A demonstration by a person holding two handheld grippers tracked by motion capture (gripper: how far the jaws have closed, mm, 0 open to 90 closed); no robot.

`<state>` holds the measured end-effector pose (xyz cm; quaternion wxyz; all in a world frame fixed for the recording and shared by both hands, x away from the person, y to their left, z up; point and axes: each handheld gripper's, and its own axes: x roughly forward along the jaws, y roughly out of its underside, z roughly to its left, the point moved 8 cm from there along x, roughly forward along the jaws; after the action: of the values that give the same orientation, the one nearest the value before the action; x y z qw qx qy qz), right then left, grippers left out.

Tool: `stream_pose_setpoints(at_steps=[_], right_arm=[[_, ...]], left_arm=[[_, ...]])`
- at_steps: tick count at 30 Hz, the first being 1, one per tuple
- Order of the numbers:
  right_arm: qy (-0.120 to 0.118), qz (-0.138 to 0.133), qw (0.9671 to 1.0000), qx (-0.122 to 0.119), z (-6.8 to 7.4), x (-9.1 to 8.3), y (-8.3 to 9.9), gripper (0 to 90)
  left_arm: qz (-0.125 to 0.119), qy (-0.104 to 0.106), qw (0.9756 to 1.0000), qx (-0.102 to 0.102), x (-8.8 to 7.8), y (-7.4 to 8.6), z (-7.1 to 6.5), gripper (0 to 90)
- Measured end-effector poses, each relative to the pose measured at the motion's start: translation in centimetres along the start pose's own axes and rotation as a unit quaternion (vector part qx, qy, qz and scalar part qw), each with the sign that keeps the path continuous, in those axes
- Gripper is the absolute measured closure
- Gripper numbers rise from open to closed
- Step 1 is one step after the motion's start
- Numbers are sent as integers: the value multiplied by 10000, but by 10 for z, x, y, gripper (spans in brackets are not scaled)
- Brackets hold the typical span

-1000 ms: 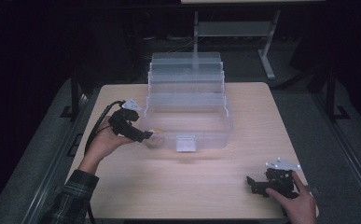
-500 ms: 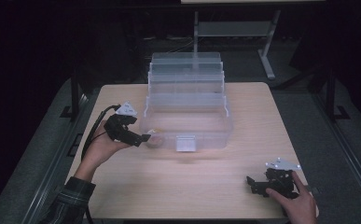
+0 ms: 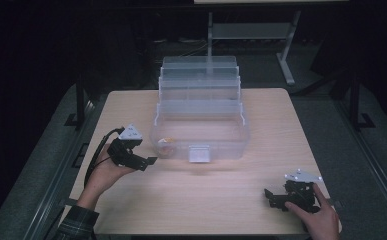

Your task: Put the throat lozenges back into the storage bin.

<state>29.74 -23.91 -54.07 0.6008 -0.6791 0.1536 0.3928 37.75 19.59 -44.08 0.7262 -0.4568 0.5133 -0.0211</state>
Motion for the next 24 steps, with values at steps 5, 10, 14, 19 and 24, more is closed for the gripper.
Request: stream_pose_setpoints(at_steps=[5, 10, 14, 19, 24], right_arm=[[2, -3, 10000, 0, 0, 0, 0, 0], [1, -4, 10000, 1, 0, 0, 0, 0], [2, -3, 10000, 3, 0, 0, 0, 0], [2, -5, 10000, 0, 0, 0, 0, 0], [1, -4, 10000, 5, 0, 0, 0, 0]], left_arm=[[-19, 36, 10000, -77, 2, 16, -5, 125], [-64, 55, 9999, -102, 4, 31, -11, 124], [-142, -32, 9998, -102, 4, 41, -14, 124], [-155, -91, 9998, -126, 6, 54, -18, 125], [-174, -126, 9996, -192, 7, 66, -23, 125]])
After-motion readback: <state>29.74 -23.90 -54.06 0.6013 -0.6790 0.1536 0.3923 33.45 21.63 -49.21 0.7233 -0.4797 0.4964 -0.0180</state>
